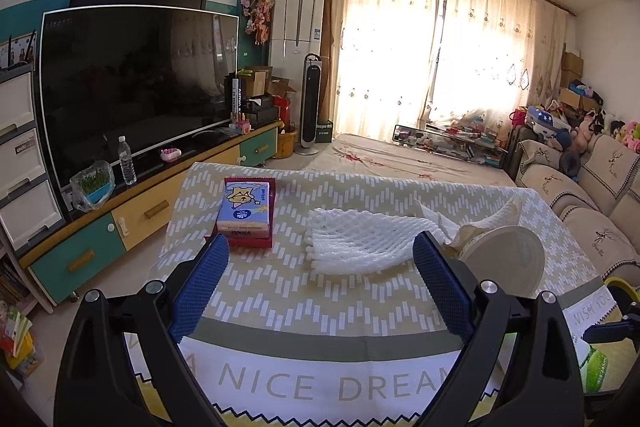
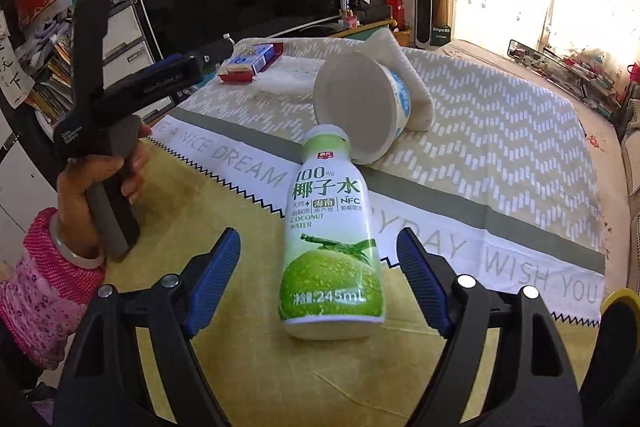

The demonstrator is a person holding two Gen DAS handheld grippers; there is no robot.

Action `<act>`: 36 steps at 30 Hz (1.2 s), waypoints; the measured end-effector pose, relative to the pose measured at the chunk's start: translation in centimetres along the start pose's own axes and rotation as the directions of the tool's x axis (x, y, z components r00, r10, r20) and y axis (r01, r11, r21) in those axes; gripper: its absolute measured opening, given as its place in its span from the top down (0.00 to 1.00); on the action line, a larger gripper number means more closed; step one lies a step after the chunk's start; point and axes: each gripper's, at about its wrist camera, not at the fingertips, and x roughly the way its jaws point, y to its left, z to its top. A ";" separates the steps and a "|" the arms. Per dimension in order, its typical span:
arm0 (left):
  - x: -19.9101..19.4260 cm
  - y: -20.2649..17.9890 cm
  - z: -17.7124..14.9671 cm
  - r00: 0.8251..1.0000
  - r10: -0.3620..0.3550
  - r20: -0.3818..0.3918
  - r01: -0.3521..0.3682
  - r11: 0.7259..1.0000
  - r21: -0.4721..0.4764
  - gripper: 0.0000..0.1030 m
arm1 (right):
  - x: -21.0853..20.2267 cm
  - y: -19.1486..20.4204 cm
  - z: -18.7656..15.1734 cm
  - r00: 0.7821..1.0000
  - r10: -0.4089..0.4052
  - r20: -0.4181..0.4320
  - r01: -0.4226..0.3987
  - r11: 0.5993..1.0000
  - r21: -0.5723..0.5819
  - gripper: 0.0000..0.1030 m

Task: Collect trash
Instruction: 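Grasp the coconut water bottle with the right gripper and carry it over the bin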

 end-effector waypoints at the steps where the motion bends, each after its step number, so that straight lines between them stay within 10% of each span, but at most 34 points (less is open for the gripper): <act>1: 0.0 0.0 0.0 1.000 -0.002 -0.002 0.002 1.000 0.001 0.10 | 0.6 0.1 0.2 1.000 -0.003 -0.015 0.004 1.000 0.003 0.29; 6: 0.0 0.0 0.0 1.000 -0.012 -0.004 0.012 1.000 0.005 0.10 | 2.2 0.3 0.5 0.998 -0.027 -0.056 0.027 1.000 0.010 0.50; 23: 0.0 -0.5 -0.2 1.000 -0.023 -0.012 0.023 0.999 0.029 0.10 | -6.0 -2.1 -4.6 0.995 0.089 0.048 -0.095 0.984 0.153 0.53; 36: 0.1 -0.8 -0.5 1.000 -0.024 -0.016 0.024 0.999 0.042 0.10 | -17.0 -12.9 -10.8 0.960 -0.209 0.188 0.104 0.886 0.452 0.53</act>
